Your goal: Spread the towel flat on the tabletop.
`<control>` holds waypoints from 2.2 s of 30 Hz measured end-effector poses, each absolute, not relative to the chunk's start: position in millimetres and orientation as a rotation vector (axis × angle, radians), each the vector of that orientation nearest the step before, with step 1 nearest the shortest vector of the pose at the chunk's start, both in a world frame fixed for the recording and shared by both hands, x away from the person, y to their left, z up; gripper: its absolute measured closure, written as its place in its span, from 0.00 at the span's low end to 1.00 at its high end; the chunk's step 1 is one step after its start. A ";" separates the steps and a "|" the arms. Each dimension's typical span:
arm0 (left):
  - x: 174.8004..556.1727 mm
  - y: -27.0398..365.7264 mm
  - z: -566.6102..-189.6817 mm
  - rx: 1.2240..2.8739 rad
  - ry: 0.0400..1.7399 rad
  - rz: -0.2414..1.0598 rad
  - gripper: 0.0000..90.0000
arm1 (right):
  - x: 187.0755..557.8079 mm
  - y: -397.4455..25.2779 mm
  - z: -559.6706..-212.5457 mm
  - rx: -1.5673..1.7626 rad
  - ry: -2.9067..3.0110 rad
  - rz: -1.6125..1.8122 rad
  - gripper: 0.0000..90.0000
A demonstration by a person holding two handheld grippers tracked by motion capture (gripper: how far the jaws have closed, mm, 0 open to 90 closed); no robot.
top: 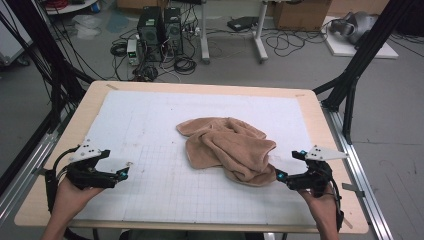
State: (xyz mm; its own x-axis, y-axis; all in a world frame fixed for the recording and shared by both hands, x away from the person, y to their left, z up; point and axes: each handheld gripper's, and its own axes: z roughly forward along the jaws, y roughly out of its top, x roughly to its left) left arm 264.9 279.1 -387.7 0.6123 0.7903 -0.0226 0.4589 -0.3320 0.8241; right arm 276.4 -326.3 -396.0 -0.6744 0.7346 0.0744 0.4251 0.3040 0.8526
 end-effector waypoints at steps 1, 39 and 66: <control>265.1 278.8 -387.9 1.977 0.990 0.490 0.09 | 276.8 -324.9 -395.1 1.049 2.255 1.312 0.05; 283.0 228.9 -389.9 1.999 0.891 0.415 0.10 | 333.5 -241.0 -388.0 0.861 2.541 1.135 0.31; 324.8 123.4 -413.8 2.067 0.713 0.241 0.36 | 339.2 -242.4 -388.9 0.785 2.587 1.159 0.87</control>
